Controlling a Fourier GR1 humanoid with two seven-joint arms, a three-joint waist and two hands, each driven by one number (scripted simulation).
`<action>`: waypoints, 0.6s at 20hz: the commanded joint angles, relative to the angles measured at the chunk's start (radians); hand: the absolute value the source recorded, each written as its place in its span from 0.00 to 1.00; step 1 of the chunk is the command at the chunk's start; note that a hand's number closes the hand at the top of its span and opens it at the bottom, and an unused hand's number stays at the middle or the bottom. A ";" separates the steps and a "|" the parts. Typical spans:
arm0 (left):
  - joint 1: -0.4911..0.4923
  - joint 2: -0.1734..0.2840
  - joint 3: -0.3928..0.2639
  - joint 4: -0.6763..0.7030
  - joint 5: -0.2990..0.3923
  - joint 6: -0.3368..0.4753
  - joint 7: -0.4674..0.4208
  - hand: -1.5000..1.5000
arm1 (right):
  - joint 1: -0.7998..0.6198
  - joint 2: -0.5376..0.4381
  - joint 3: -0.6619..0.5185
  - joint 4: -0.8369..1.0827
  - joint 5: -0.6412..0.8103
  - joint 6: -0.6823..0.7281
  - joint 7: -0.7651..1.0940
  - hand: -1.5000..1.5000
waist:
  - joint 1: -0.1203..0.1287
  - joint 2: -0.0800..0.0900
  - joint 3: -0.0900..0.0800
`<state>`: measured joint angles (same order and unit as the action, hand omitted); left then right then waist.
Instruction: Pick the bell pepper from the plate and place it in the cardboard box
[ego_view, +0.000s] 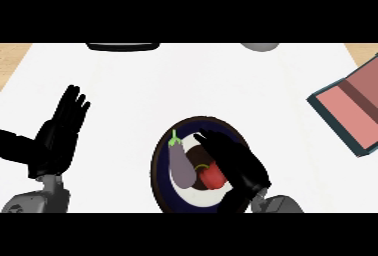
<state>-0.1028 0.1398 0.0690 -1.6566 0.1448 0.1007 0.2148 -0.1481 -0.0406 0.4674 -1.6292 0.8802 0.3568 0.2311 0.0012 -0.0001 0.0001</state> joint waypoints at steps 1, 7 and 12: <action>-0.047 -0.005 0.000 0.024 -0.022 0.009 0.007 0.50 | -0.049 -0.010 -0.058 0.141 0.014 -0.038 -0.091 0.00 | 0.000 0.001 0.000; -0.013 -0.011 0.009 -0.021 -0.010 -0.012 0.037 0.50 | 0.057 -0.002 0.009 0.090 0.076 -0.095 -0.114 0.00 | -0.001 0.000 0.000; -0.012 -0.084 -0.049 0.000 -0.103 0.069 -0.014 0.50 | 0.008 -0.007 -0.046 0.070 0.055 -0.029 -0.131 0.00 | -0.002 0.000 0.000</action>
<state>-0.1094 0.1110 0.0675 -1.6718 0.1094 0.1088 0.2253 -0.1543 -0.0364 0.4313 -1.5340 0.9364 0.3235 0.1280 0.0008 -0.0002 0.0001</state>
